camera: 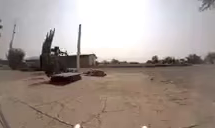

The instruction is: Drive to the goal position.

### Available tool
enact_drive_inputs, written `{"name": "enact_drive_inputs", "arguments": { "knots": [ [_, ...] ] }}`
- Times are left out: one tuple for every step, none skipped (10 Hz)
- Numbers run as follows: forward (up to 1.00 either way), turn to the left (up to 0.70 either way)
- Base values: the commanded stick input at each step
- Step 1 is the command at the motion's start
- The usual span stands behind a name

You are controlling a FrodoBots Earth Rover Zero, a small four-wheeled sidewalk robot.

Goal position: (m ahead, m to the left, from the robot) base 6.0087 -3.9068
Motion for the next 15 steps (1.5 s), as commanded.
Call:
{"name": "enact_drive_inputs", "arguments": {
  "knots": [
    [0.0,0.45],
    [0.0,0.45],
    [0.0,0.45],
    [0.0,0.45],
    [0.0,0.45],
    [0.0,0.45],
    [0.0,0.45],
    [0.0,0.45],
    [0.0,0.45],
    [0.0,0.45],
    [0.0,0.45],
    [0.0,0.45],
    [0.0,0.45],
    [0.0,0.45],
    [0.0,0.45]
  ]
}}
